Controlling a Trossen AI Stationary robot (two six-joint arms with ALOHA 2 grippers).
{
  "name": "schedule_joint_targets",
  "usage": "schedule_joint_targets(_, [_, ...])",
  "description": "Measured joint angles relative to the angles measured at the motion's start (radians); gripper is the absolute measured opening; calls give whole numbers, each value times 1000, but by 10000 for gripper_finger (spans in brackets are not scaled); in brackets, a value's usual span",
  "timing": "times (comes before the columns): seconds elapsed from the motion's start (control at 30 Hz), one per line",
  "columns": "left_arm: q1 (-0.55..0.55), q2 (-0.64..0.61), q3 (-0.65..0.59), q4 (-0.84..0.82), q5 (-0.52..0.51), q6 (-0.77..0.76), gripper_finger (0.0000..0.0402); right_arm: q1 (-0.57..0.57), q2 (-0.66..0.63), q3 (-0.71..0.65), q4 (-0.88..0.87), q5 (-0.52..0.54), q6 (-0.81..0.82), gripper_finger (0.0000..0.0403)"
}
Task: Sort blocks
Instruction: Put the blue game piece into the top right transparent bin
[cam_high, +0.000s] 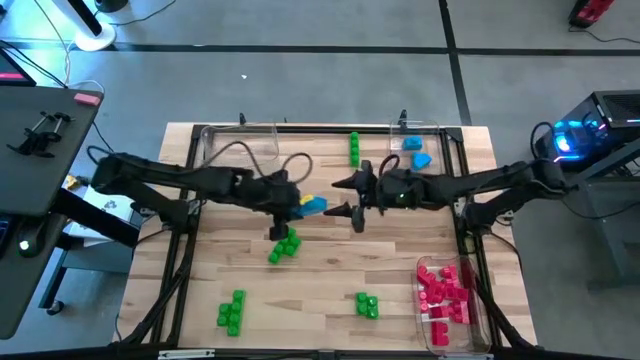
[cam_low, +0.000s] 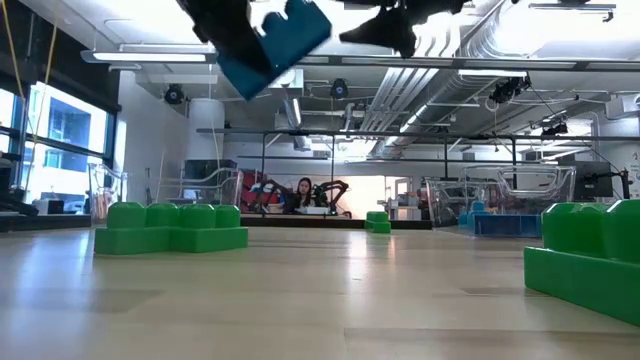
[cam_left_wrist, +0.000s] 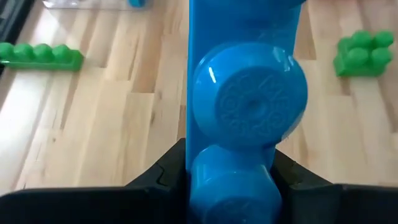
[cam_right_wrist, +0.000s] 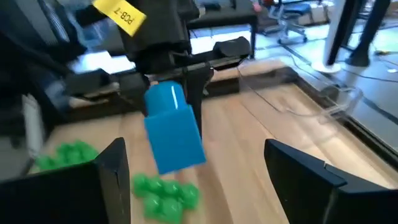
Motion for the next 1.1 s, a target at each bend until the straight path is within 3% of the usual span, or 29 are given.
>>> schedule_joint_targets(0.3, [10, 154, 76, 12, -6, 144, 101, 22, 13, 0, -115, 1, -25, 247])
schedule_joint_targets(0.7, [47, 244, 156, 40, -4, 159, 101, 38, 44, -1, -177, 75, -59, 238])
schedule_joint_targets(0.83, [52, 244, 156, 35, 4, 158, 101, 37, 46, -1, -174, 106, -61, 191])
schedule_joint_targets(1.1, [53, 244, 155, 52, 14, 146, 120, 35, 45, -1, -159, 118, -75, 56])
